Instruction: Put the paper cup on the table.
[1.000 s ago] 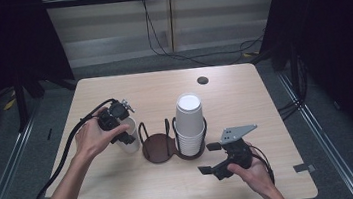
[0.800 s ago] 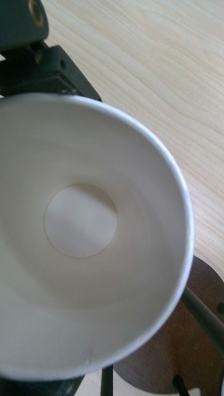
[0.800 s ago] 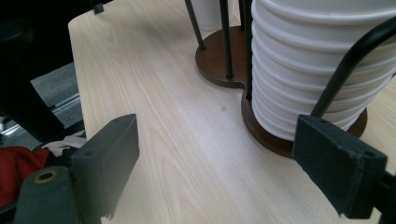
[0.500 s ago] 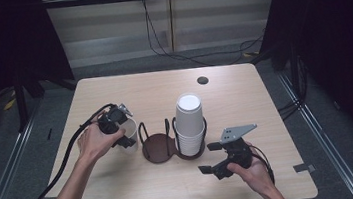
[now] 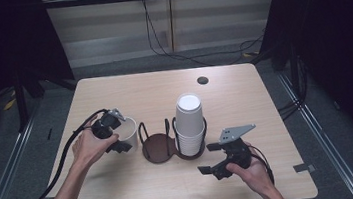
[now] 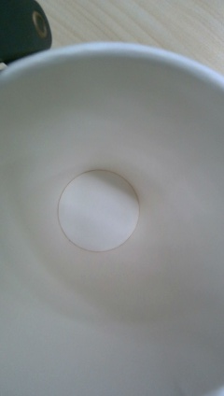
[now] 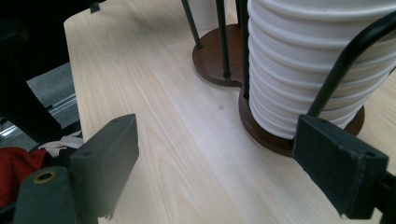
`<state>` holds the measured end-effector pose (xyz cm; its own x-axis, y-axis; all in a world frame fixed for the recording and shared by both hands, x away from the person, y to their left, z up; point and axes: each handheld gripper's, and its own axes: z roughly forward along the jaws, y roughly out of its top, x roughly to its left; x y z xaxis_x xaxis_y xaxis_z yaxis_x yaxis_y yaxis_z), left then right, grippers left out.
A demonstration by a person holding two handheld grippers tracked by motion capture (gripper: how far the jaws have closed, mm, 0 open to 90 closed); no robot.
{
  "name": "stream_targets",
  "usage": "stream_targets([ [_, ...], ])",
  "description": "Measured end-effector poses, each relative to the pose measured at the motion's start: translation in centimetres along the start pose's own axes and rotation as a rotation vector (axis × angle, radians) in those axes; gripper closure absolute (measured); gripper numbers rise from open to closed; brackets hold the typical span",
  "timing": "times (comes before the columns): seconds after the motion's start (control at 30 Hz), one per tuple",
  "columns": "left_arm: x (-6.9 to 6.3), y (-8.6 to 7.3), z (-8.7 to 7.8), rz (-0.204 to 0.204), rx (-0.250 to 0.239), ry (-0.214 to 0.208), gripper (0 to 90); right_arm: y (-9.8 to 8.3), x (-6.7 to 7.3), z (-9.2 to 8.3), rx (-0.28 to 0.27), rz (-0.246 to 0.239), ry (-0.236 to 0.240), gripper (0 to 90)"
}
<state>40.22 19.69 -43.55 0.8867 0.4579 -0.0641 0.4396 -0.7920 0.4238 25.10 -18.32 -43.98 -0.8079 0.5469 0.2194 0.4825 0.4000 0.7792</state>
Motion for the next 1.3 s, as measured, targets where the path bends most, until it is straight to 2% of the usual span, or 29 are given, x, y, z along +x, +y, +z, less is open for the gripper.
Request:
stream_targets([
  [0.13, 0.0, -0.9, -0.3, -0.001, -0.019, -0.002, 13.0, 0.0, 0.0, -0.1, -0.002, 0.001, 0.000, 14.4],
  [0.17, -0.1, -1.3, -0.2, -0.018, -0.036, -0.022, 13.5, 0.0, -0.1, -0.1, -0.002, 0.002, -0.001, 14.5],
  [0.2, 0.0, -1.5, -0.4, -0.016, -0.035, -0.027, 13.8, 0.0, -0.1, -0.1, -0.003, 0.001, 0.000, 14.4],
  [0.3, -0.1, -1.9, -0.6, -0.033, -0.057, -0.020, 14.3, 0.0, -0.1, -0.1, 0.001, 0.001, -0.003, 14.4],
  [0.4, -0.1, -2.3, -1.1, -0.020, -0.064, -0.010, 15.3, 0.0, -0.1, -0.1, 0.002, 0.001, -0.005, 14.4],
  [0.43, -0.2, -2.4, -1.2, -0.028, -0.078, -0.013, 15.3, -0.1, -0.1, -0.1, 0.000, 0.004, -0.005, 14.4],
  [0.53, -0.3, -2.7, -1.5, -0.007, -0.073, -0.013, 15.4, -0.1, -0.2, -0.1, 0.001, 0.008, -0.007, 14.4],
  [0.6, -0.4, -2.9, -1.6, -0.016, -0.088, -0.018, 15.4, -0.1, -0.2, -0.1, 0.000, 0.007, -0.008, 14.4],
  [0.63, -0.6, -3.0, -1.5, -0.019, -0.086, -0.017, 15.4, -0.1, -0.2, -0.1, -0.001, 0.007, -0.009, 14.4],
  [0.67, -0.6, -3.1, -1.6, -0.002, -0.072, -0.008, 15.3, -0.1, -0.2, -0.2, 0.000, 0.007, -0.008, 14.4],
  [0.77, -0.8, -3.5, -1.8, -0.009, -0.095, -0.014, 15.4, -0.1, -0.1, -0.2, -0.003, 0.006, -0.010, 14.4],
  [0.83, -1.0, -3.9, -1.9, -0.027, -0.129, -0.005, 15.7, -0.1, -0.2, -0.2, -0.004, 0.006, -0.012, 14.4],
  [0.97, -0.9, -4.9, -2.3, -0.072, -0.182, -0.037, 15.9, -0.1, -0.2, -0.3, -0.005, 0.009, -0.014, 14.4],
  [1.07, -1.5, -5.4, -2.6, -0.078, -0.177, 0.002, 16.5, -0.1, -0.2, -0.4, -0.004, 0.009, -0.017, 14.4],
  [1.13, -2.0, -5.8, -2.7, -0.074, -0.197, 0.021, 16.7, -0.1, -0.2, -0.4, -0.005, 0.010, -0.018, 14.4],
  [1.17, -2.2, -5.9, -2.8, -0.063, -0.203, 0.022, 17.5, -0.1, -0.2, -0.4, -0.006, 0.012, -0.018, 14.5],
  [1.3, -3.4, -6.4, -3.0, -0.081, -0.276, 0.008, 19.3, -0.1, -0.2, -0.3, -0.002, 0.013, -0.020, 14.4],
])
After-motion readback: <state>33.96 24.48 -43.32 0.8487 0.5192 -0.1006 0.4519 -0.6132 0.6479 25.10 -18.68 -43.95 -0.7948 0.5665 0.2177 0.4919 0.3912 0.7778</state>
